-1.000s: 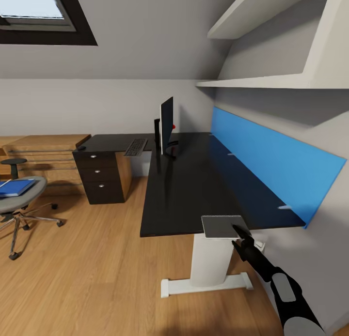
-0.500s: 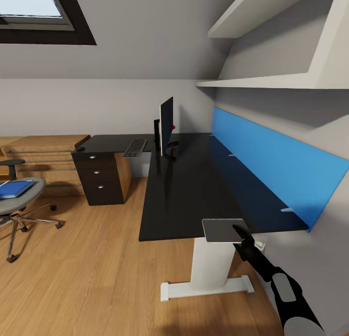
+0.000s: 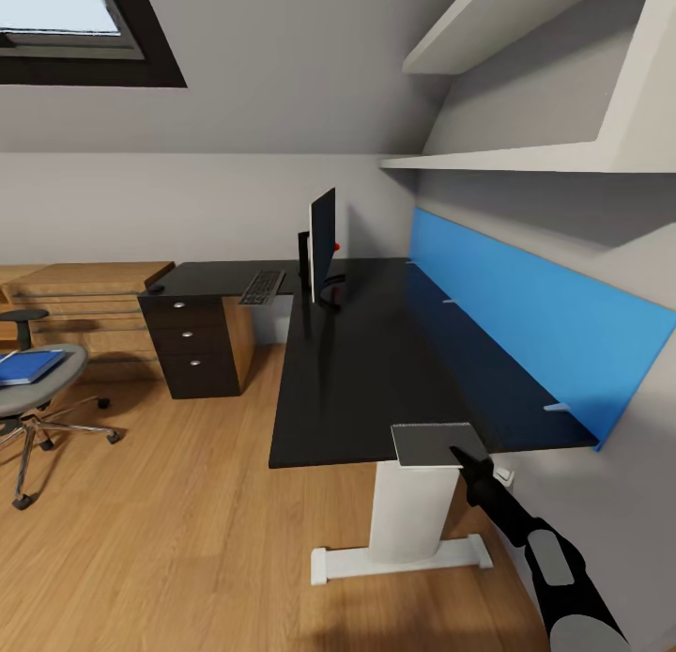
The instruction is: In the bedroom, organize the workspace by keeping the computer under the desk, ensuring the monitor is on the desk, placing the keyboard on the desk next to the monitor, placing the mouse on the desk next to the keyboard, moving the folder from the swivel chair onto the desk next to the mouse, stacking the notebook on top of the folder with the pen on top of the notebook, and positioning the swivel chair next to the desk.
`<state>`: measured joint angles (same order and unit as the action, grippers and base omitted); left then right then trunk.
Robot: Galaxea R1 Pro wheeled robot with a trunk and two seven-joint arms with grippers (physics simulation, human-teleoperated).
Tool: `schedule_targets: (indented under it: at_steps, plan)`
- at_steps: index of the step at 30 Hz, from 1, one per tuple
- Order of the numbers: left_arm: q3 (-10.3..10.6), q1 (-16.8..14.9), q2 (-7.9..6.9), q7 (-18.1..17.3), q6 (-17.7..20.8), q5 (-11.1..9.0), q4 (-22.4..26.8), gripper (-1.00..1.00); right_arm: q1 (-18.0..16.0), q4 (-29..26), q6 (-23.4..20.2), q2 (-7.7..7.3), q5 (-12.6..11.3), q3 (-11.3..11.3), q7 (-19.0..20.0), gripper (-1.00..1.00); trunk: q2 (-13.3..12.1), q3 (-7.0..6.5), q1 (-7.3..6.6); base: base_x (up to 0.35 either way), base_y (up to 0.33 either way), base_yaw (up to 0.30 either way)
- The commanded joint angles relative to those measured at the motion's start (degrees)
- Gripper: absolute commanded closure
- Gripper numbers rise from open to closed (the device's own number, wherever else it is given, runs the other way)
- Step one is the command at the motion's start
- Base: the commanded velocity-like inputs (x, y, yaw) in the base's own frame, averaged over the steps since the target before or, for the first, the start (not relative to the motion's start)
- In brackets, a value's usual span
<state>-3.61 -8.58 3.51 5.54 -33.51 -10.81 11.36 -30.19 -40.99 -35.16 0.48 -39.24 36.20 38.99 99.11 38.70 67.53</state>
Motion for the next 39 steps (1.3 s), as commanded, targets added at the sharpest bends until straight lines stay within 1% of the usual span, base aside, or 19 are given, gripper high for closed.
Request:
schedule_targets:
  at_steps: [1, 10, 20, 33, 37, 39]
  plan:
    - [-0.34, -0.03, 0.03, 0.0, -0.15, 0.18, -0.02, -1.0, -0.04, 0.03, -0.19, 0.05, 0.38, 0.19, -0.01, 1.0, 0.02, 0.06, 0.0, 0.0, 0.0, 0.0]
    - [-0.34, -0.04, 0.06, 0.0, -0.15, 0.19, -0.02, -1.0, -0.04, 0.03, -0.09, 0.05, 0.39, 0.19, -0.04, 1.0, 0.02, 0.06, 0.0, 0.0, 0.0, 0.0]
    - [-0.34, -0.04, 0.09, 0.0, -0.15, 0.22, -0.02, -1.0, -0.04, -0.01, -0.18, 0.05, 0.41, 0.15, -0.11, 1.0, -3.99, -1.74, -2.2, 0.0, 0.0, 0.0]
    - [-0.34, -0.02, 0.09, 0.05, -0.15, 0.2, -0.02, -1.0, -0.04, -0.21, -0.4, 0.01, 0.64, -0.39, -1.55, 1.0, -9.2, -4.07, -5.06, 0.0, 0.0, 0.0]
    - [-0.34, -0.03, 0.09, 0.08, -0.15, 0.19, -0.02, -1.0, -0.04, -0.29, -0.94, 0.03, 0.73, -0.66, -1.67, 1.0, -10.81, -4.79, -5.93, 0.0, 0.0, 0.0]
    - [-0.34, -0.02, 0.09, 0.08, -0.15, 0.18, -0.02, -1.0, -0.04, -0.33, -1.48, -0.01, 0.77, -1.17, -1.69, 1.0, -11.61, -5.15, -6.37, 0.0, 0.0, 0.0]
